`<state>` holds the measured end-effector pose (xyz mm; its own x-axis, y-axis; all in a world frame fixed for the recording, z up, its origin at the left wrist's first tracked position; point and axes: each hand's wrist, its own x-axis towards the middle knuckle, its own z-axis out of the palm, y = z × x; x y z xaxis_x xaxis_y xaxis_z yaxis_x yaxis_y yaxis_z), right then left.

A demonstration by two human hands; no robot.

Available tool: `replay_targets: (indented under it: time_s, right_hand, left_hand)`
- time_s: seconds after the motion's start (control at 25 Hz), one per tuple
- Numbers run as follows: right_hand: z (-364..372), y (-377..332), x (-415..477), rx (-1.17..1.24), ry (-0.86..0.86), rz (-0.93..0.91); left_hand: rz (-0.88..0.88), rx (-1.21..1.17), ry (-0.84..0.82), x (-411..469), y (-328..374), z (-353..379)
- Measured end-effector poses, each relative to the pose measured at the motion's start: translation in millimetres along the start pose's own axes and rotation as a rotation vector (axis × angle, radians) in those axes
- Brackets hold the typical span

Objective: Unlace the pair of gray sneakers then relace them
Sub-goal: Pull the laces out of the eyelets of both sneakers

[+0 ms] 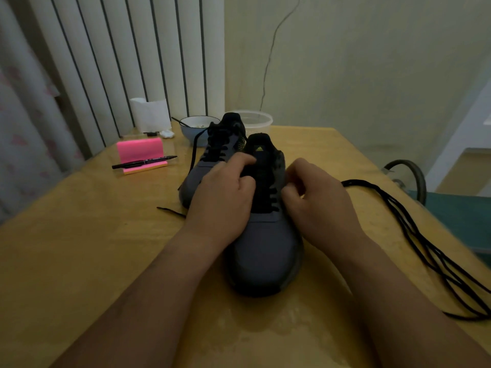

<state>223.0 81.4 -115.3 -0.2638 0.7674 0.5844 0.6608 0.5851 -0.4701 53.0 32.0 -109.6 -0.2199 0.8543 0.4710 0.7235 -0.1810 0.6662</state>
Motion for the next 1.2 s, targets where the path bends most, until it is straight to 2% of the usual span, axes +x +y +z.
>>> replay_targets:
  time_s: [0.08, 0.2, 0.28, 0.36, 0.52, 0.64, 0.96, 1.04, 1.2]
  right_hand:
    - [-1, 8, -1, 0.104, -0.014, 0.041]
    - [-1, 5, -3, 0.204, 0.018, -0.024]
    - [1, 3, -2, 0.192, -0.007, -0.066]
    - [1, 4, -2, 0.184, -0.016, -0.069]
    - [0, 6, 0, 0.202, -0.008, -0.063]
    - [-1, 3, 0, 0.24, -0.009, -0.032]
    - [-6, 0, -5, 0.2, -0.039, -0.031]
    - [-4, -1, -4, 0.213, -0.019, 0.001]
    - [-4, 1, -4, 0.244, -0.033, 0.057]
  left_hand:
    - [-0.02, 0.052, -0.009, 2, 1, -1]
    - [0.015, 0.153, -0.067, 3, 8, 0]
    - [-0.028, 0.185, -0.118, 9, 8, 0]
    - [-0.089, 0.069, -0.159, 14, 7, -1]
    - [-0.208, -0.388, -0.137, 13, 8, 0]
    - [-0.311, -0.722, -0.197, 10, 8, -2]
    - [-0.355, -0.851, -0.197, 7, 9, -1]
    - [-0.331, -0.744, -0.155, 6, 9, 0]
    - [-0.149, -0.201, -0.046, 6, 4, 9]
